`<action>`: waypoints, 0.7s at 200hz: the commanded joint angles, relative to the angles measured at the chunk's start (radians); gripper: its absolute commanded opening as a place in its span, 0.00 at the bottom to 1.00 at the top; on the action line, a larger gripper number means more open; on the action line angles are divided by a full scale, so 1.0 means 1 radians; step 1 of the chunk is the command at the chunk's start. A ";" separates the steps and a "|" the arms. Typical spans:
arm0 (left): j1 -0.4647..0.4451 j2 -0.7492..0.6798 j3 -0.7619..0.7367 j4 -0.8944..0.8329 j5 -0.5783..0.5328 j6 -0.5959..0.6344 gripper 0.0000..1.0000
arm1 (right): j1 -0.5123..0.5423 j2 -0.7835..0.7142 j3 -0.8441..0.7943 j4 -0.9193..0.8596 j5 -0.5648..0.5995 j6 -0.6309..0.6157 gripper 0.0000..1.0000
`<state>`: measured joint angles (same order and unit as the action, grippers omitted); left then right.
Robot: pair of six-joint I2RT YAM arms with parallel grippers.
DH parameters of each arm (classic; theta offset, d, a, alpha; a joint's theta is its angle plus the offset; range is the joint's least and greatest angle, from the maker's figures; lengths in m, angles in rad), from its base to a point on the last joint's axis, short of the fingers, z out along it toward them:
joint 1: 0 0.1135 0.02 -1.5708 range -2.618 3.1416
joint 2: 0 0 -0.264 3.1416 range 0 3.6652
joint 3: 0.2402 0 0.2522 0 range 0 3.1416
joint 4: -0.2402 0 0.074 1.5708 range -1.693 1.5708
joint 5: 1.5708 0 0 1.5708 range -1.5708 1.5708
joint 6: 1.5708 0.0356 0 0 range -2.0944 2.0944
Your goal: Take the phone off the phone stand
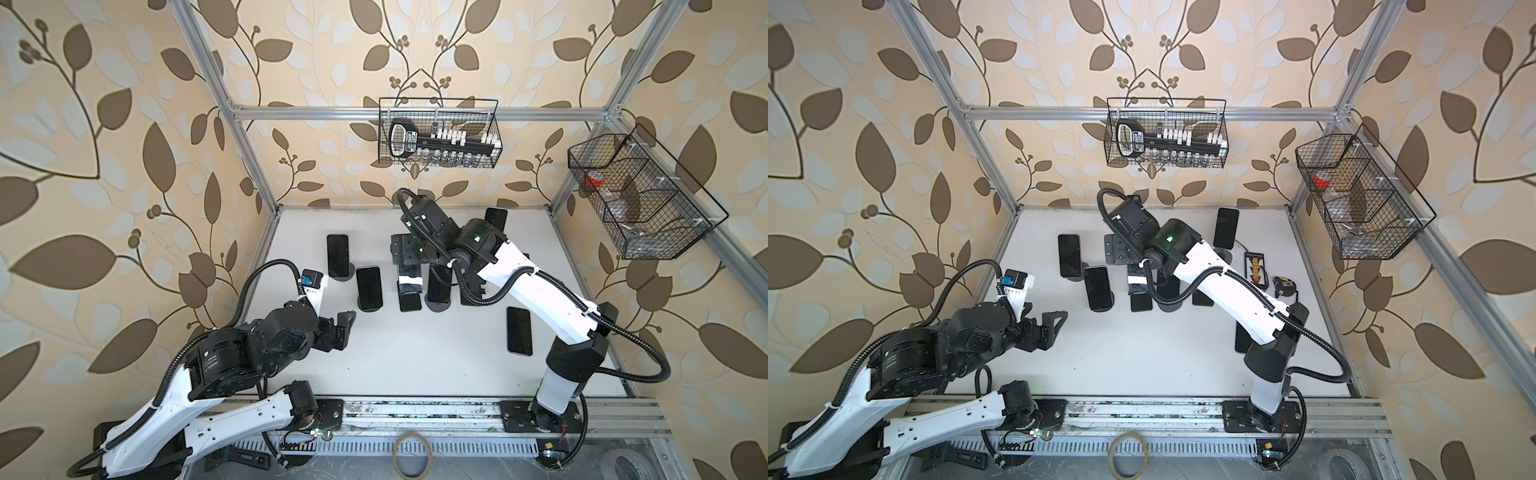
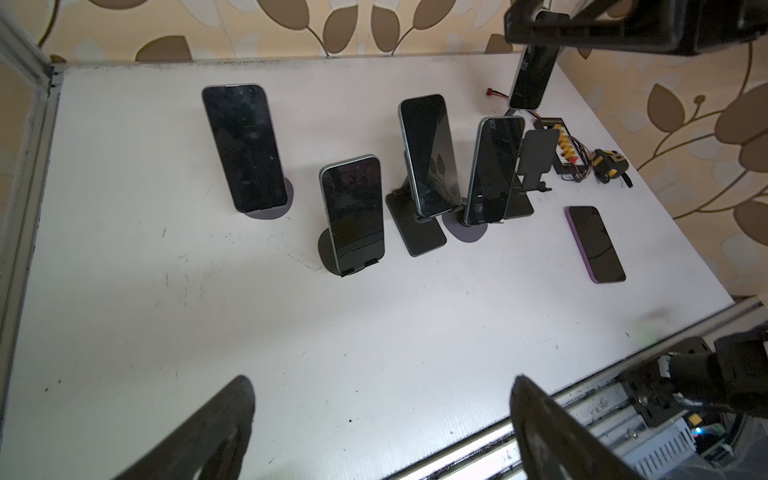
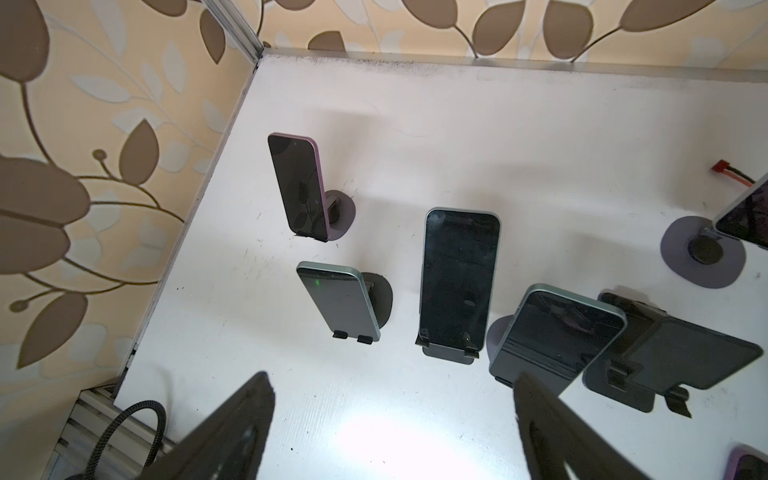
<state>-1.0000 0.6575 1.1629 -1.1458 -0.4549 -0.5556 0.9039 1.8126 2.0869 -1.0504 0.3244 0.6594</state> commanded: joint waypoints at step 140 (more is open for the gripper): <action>0.545 0.317 0.079 0.176 0.241 0.092 0.97 | -0.006 0.056 0.035 0.086 -0.135 -0.145 0.90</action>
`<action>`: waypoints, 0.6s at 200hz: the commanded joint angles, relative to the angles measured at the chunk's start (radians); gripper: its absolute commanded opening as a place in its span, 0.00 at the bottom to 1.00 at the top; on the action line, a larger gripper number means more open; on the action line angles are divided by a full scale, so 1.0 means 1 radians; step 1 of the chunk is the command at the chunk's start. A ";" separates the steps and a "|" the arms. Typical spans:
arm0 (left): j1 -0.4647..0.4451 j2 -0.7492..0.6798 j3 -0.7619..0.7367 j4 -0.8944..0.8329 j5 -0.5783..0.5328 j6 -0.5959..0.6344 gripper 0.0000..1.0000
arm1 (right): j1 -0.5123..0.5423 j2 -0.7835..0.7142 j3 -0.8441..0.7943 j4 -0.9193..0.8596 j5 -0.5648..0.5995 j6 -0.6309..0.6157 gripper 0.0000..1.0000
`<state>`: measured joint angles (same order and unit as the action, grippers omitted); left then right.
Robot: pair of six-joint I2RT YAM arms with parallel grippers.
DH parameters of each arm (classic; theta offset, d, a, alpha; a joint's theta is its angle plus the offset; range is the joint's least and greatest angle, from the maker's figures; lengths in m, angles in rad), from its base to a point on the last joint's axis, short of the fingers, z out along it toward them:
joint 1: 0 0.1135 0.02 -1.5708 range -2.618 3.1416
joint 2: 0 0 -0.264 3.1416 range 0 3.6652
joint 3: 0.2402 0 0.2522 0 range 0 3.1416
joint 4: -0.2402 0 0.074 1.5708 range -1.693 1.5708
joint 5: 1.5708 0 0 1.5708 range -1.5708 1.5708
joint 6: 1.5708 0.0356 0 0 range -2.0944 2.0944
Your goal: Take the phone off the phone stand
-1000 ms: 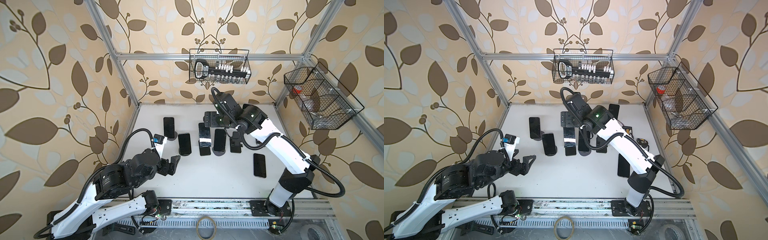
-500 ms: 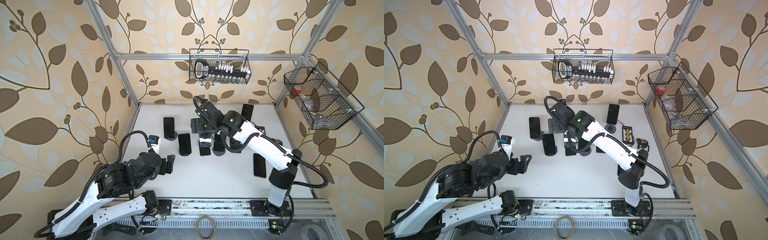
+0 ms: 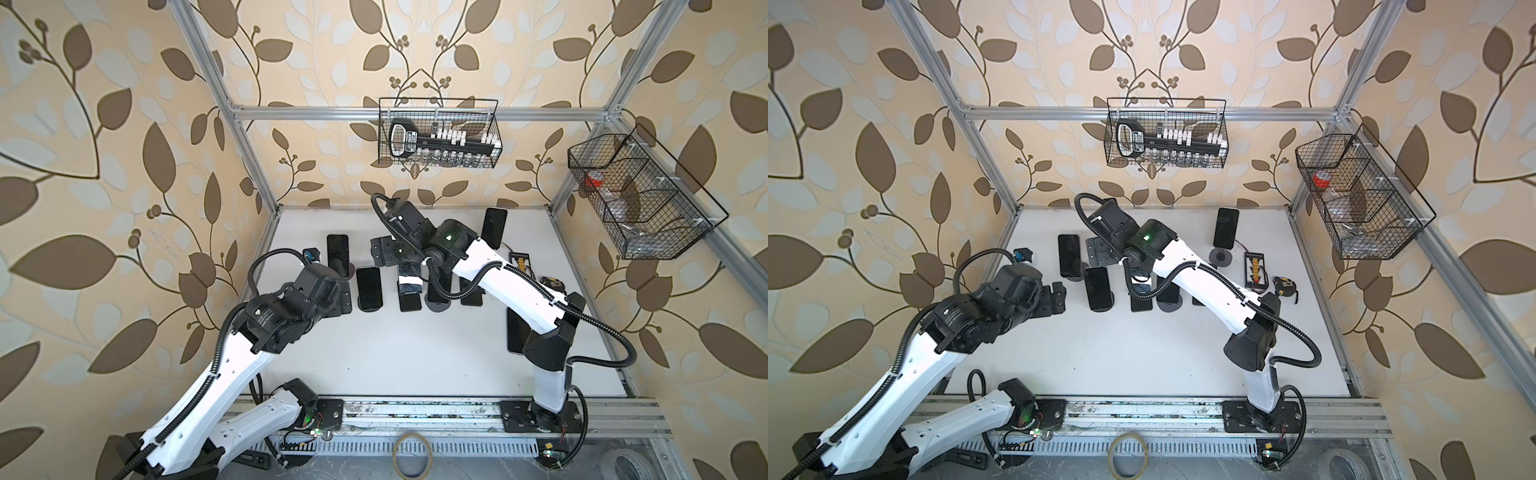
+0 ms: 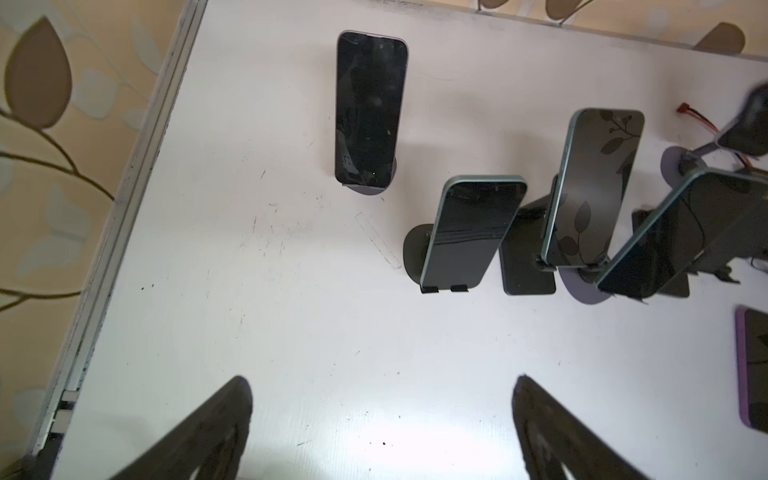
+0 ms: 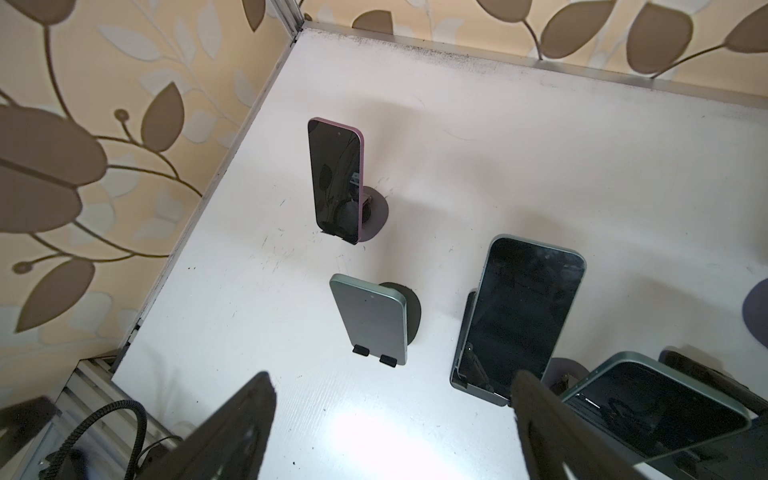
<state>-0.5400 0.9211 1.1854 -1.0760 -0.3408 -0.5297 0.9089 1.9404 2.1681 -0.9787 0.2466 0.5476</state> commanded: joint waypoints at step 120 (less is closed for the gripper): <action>0.361 0.315 -0.014 0.553 0.307 0.279 0.99 | -0.094 -0.321 -0.339 0.114 -0.284 -0.153 0.89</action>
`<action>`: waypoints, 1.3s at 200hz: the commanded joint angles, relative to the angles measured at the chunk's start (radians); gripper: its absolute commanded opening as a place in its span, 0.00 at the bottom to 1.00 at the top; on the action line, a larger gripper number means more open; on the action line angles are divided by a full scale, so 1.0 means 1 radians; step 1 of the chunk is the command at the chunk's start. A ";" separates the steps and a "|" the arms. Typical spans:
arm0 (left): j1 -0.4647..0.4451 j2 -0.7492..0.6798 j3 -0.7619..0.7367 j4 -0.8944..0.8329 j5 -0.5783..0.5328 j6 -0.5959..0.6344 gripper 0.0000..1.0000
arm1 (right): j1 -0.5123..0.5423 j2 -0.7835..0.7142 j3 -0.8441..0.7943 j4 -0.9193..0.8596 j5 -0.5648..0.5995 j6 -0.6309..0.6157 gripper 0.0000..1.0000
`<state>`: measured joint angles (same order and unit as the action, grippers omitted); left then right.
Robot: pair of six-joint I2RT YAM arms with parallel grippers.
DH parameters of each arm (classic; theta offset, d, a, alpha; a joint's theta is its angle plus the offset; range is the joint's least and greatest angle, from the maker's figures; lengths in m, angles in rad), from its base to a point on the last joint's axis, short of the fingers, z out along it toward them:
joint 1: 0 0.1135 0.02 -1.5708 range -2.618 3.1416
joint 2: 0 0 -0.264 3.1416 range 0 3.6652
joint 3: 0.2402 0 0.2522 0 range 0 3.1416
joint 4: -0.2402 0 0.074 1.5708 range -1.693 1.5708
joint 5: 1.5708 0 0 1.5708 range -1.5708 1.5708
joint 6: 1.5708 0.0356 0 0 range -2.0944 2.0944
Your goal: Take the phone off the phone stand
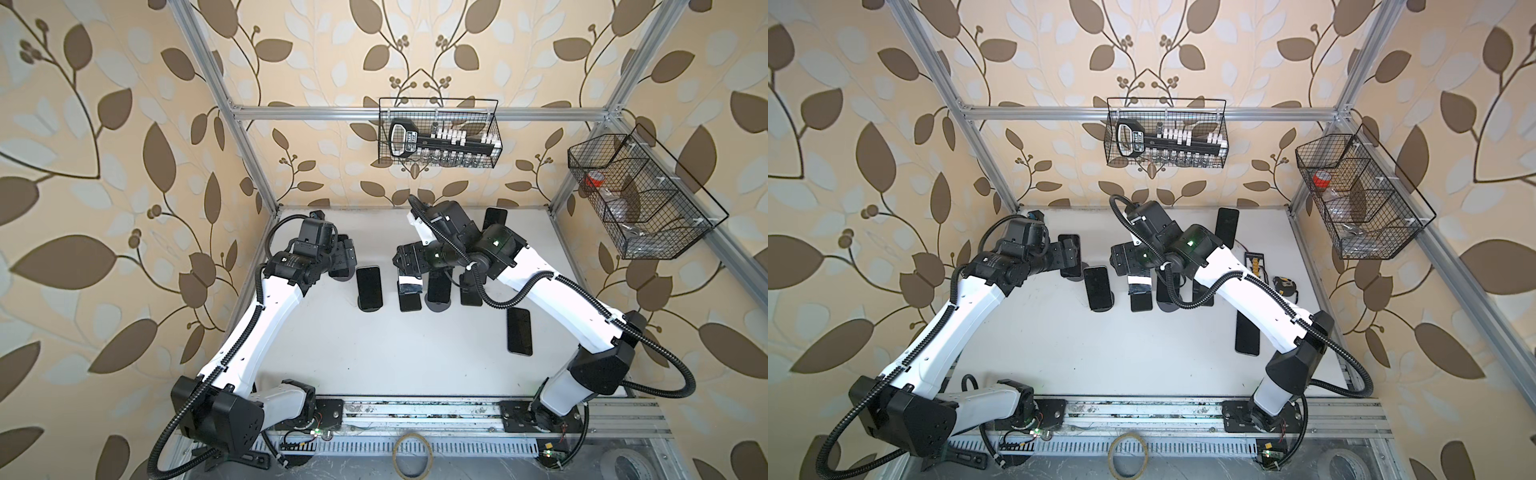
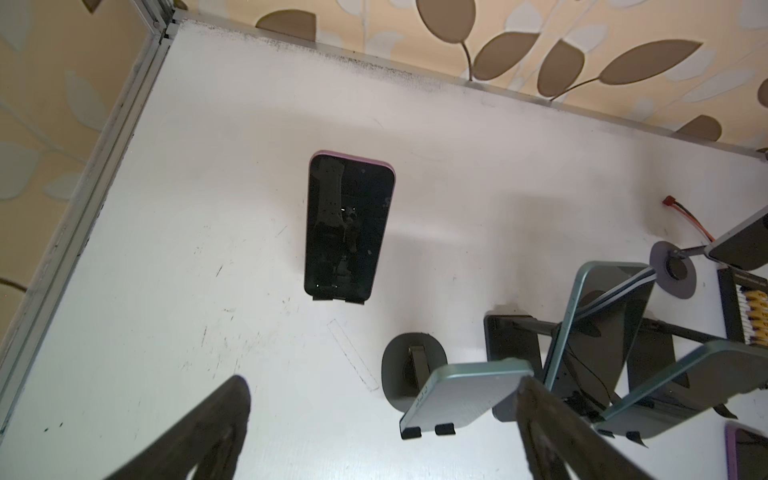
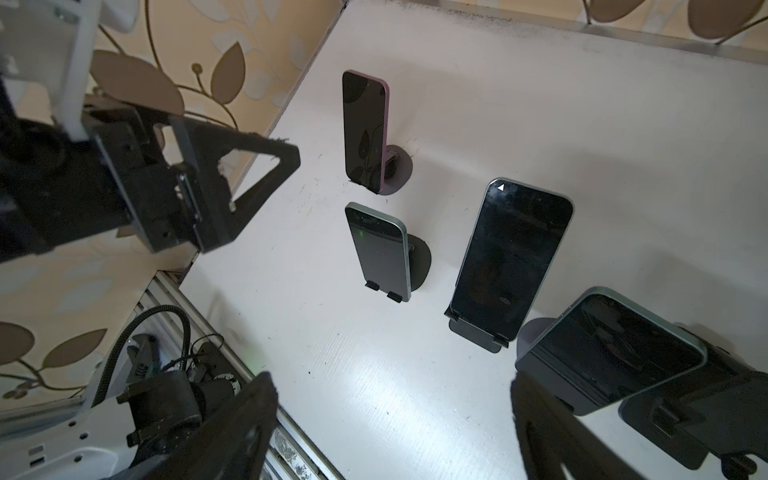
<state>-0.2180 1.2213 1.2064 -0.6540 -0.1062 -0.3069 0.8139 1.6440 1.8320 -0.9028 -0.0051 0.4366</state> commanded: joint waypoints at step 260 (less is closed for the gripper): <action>0.121 0.478 0.142 0.225 0.053 0.229 0.99 | 0.000 0.017 -0.016 0.042 -0.164 -0.024 0.88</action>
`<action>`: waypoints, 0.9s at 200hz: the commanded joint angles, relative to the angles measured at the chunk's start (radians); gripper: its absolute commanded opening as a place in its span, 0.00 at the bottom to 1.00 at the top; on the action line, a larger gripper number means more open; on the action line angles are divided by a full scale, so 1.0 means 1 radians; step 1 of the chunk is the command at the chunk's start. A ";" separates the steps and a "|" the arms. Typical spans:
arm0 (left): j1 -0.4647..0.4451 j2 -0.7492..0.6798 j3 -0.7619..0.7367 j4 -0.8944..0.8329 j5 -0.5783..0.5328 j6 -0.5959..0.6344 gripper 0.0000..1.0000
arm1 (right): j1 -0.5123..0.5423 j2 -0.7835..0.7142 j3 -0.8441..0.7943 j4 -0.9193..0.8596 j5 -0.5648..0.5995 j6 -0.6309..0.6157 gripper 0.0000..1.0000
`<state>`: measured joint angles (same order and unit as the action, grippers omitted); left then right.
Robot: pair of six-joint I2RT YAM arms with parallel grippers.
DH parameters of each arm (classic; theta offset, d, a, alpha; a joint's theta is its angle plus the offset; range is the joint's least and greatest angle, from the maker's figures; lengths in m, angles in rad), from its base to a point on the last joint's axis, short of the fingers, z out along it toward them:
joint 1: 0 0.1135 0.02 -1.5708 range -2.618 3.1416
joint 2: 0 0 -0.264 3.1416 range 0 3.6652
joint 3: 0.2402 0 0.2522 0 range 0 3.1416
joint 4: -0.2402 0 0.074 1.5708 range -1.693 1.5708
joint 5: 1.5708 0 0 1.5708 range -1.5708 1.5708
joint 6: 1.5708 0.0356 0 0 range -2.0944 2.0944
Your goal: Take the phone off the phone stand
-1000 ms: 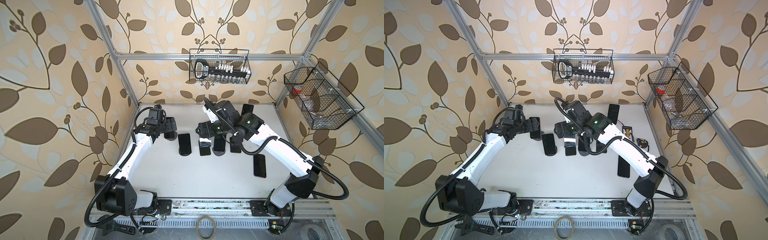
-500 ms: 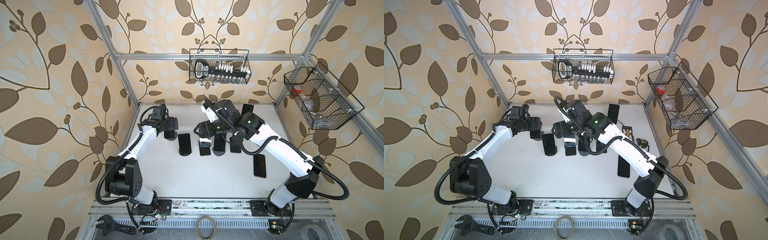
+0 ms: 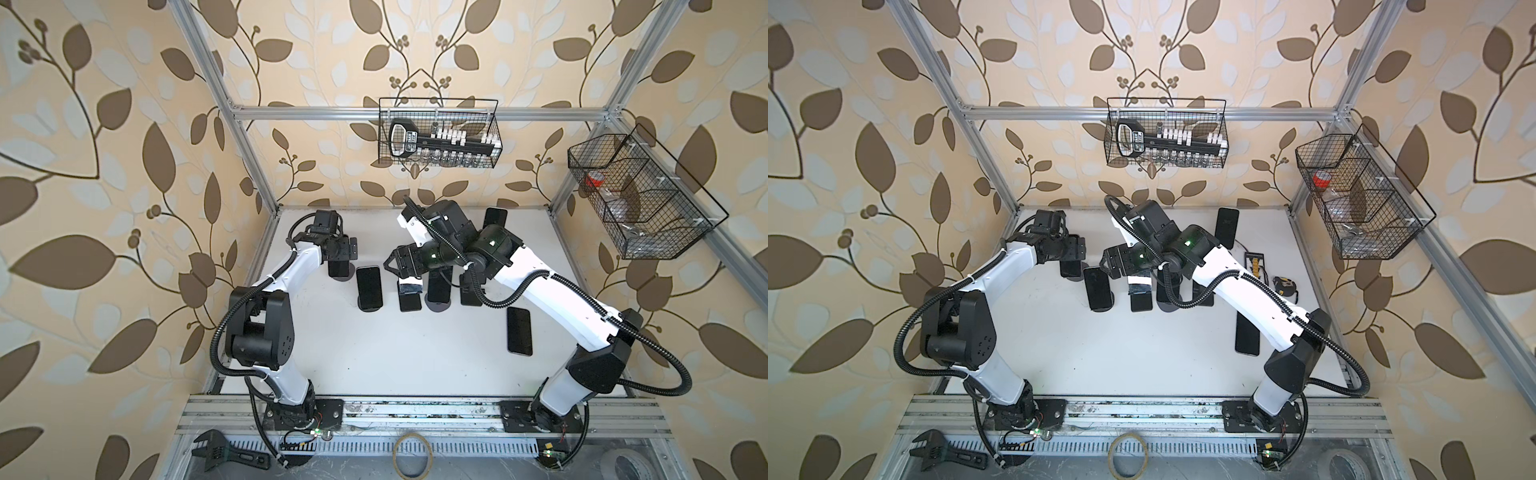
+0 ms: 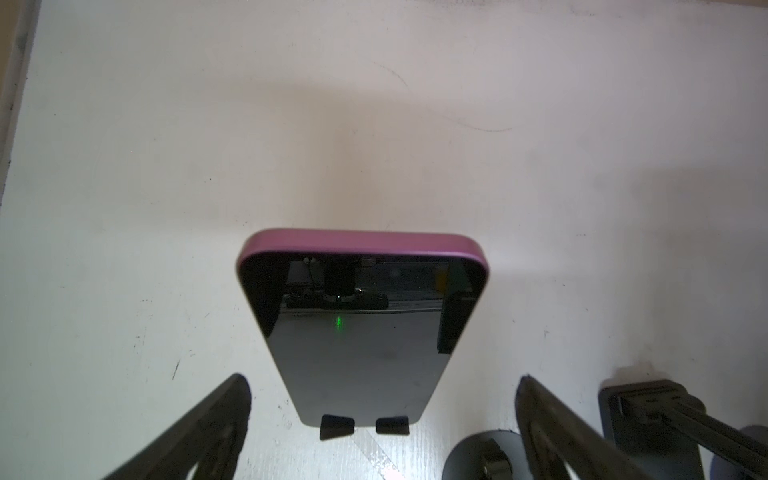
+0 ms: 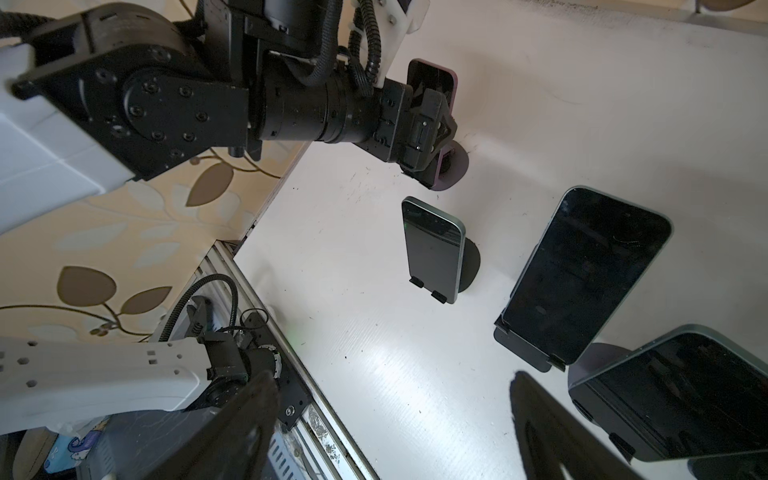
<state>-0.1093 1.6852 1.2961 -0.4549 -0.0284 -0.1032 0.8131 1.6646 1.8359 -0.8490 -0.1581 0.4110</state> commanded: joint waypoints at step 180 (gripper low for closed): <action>0.014 0.124 0.153 -0.022 -0.013 0.010 0.88 | 0.001 0.006 -0.036 0.018 -0.008 -0.012 0.88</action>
<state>-0.1032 1.7969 1.4101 -0.4561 -0.0509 -0.0860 0.8131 1.6646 1.8072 -0.8410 -0.1577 0.4141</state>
